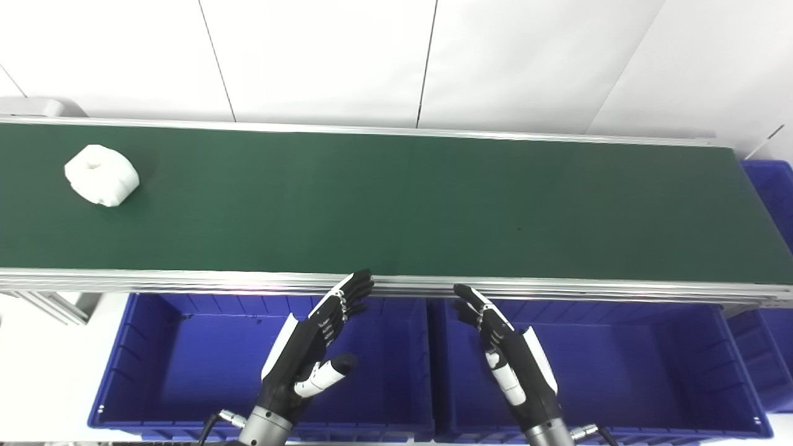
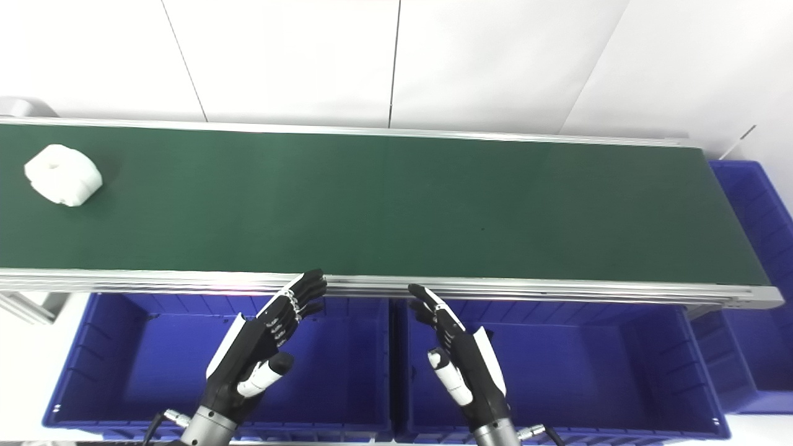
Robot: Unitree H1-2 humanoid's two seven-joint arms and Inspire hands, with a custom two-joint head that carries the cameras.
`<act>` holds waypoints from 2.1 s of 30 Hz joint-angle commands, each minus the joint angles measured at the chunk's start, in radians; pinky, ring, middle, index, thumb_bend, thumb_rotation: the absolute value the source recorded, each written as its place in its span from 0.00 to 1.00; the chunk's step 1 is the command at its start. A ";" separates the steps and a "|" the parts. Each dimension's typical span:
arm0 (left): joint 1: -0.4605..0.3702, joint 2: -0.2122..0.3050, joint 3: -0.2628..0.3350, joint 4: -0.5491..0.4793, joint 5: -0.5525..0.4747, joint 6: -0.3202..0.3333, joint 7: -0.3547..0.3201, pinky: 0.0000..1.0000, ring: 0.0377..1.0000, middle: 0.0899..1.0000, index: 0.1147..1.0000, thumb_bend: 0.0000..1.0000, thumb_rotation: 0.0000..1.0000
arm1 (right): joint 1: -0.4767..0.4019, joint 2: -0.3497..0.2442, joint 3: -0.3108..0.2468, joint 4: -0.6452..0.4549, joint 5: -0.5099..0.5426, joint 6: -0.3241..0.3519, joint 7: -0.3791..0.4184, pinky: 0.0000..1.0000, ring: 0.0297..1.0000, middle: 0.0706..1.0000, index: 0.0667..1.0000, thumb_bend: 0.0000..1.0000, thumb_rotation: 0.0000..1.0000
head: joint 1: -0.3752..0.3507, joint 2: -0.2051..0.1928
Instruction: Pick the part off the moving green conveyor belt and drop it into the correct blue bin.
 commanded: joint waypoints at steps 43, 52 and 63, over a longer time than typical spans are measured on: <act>-0.056 -0.019 -0.010 0.173 0.009 -0.144 -0.005 0.81 0.88 0.87 0.85 0.84 0.74 | -0.042 -0.008 -0.011 0.112 0.048 -0.057 0.031 0.84 0.86 0.89 0.86 0.75 1.00 | 0.090 -0.240; -0.065 -0.027 -0.010 0.200 0.019 -0.160 -0.002 0.79 0.86 0.85 0.83 0.84 0.74 | -0.043 -0.009 -0.028 0.125 0.054 -0.057 0.051 0.84 0.87 0.89 0.85 0.77 1.00 | 0.110 -0.245; -0.056 -0.033 -0.019 0.172 0.024 -0.150 -0.001 0.77 0.85 0.86 0.81 0.84 0.73 | -0.032 -0.011 -0.045 0.112 0.061 -0.057 0.071 0.89 0.91 0.91 0.88 0.80 0.99 | 0.166 -0.207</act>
